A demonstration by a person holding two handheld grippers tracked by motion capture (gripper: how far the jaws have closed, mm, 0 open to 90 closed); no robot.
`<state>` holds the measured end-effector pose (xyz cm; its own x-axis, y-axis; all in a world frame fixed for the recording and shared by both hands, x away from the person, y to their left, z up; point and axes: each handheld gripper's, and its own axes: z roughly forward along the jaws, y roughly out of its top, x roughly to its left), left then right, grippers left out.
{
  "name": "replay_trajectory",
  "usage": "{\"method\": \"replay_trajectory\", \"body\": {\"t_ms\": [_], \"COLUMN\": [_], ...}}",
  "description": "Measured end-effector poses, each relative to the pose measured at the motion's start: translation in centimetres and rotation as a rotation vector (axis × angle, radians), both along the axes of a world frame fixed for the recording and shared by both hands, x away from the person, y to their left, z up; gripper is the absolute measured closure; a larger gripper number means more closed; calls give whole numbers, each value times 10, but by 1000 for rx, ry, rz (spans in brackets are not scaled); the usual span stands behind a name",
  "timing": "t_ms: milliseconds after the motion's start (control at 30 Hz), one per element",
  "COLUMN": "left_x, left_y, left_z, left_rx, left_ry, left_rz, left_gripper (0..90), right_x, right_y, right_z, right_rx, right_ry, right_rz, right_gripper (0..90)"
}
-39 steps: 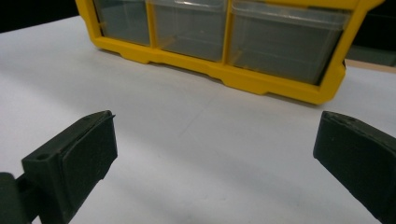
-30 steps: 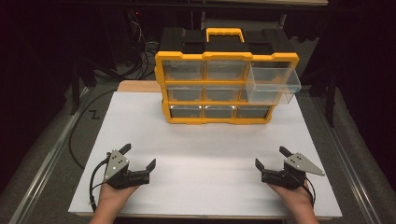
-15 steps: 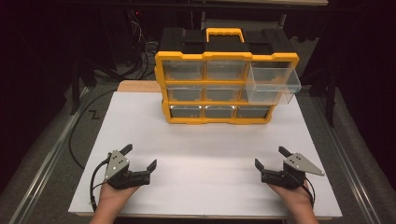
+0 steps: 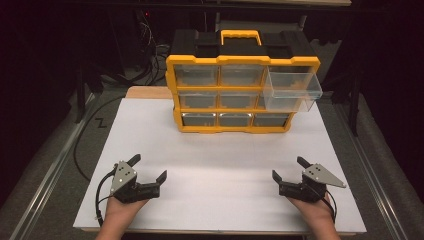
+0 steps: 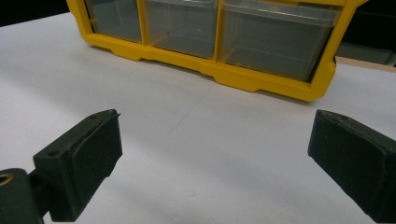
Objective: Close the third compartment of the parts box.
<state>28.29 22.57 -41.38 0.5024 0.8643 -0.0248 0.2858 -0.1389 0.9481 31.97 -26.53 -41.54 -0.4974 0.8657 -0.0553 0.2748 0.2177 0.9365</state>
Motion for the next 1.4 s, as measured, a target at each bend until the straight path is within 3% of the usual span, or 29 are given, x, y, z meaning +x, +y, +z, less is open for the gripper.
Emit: {"method": "replay_trajectory", "body": {"t_ms": [500, 967, 1233, 1400], "left_x": [1, 2, 1, 1], "left_y": [-2, -2, -2, -1], "left_z": [-1, -2, -2, -1], "left_rx": [9, 11, 9, 9], "left_ry": [6, 11, 11, 5], "left_rz": [-5, -9, -11, -10], "left_gripper": [1, 1, 1, 1], "right_x": [-2, -3, -3, -4], "right_y": [1, -2, -3, -5], "right_z": [1, 1, 2, 3], "right_rx": [-5, 10, 30, 41], "right_ry": [-9, -5, -1, -6], "right_rz": [-1, -3, -9, -3], "right_gripper": [207, 430, 514, 618]}}
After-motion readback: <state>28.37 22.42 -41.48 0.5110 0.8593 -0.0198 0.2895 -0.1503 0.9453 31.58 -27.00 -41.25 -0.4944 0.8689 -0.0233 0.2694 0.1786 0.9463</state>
